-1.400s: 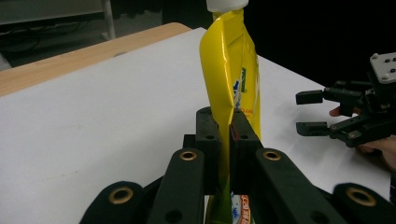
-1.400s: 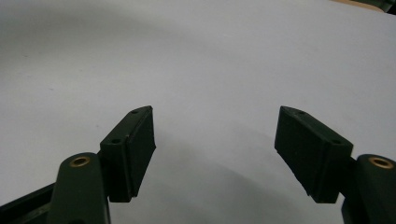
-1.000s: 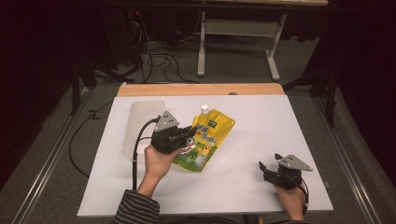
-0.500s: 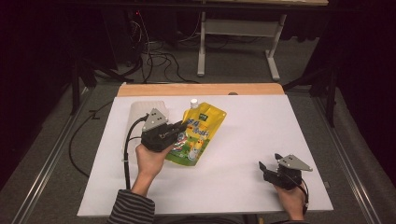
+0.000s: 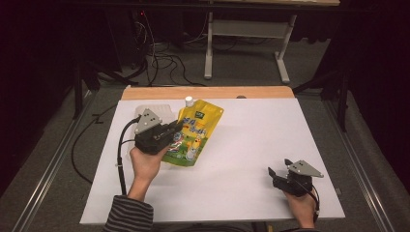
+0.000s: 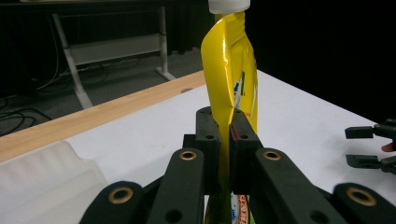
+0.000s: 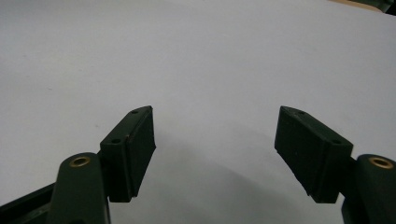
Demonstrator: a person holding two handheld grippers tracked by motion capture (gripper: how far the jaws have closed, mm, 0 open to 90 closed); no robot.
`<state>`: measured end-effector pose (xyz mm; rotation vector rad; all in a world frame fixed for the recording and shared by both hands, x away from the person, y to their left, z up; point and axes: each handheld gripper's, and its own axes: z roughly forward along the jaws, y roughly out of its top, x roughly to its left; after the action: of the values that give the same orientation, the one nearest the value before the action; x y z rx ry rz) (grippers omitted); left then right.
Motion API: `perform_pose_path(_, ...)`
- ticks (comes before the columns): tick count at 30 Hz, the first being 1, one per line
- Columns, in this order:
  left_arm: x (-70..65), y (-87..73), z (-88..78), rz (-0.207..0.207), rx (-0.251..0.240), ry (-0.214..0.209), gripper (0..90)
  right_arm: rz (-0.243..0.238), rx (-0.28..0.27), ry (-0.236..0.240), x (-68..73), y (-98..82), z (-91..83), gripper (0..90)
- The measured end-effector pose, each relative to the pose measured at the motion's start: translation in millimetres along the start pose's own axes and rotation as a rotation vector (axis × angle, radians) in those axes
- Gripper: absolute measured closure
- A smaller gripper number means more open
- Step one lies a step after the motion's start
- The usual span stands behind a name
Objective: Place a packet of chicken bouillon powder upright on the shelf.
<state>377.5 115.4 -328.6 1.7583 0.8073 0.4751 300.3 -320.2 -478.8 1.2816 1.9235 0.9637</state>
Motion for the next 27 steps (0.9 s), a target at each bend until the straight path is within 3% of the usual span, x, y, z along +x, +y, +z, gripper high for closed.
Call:
perform_pose_path(7, 6.7, 0.7, -3.9, 0.024, -0.013, 0.059, 85.6, 0.001, 0.003, 0.0, 0.0, 0.3, 0.2, 29.2)
perform_pose_path(18, 23.5, -1.5, -14.1, 0.028, -0.017, 0.136, 85.6, 0.005, 0.005, 0.0, 0.2, 0.3, 0.5, 29.2)
perform_pose_path(27, 42.7, -5.9, -23.1, -0.009, -0.028, 0.202, 85.2, 0.0, 0.007, 0.0, 0.7, 0.4, 0.7, 29.2)
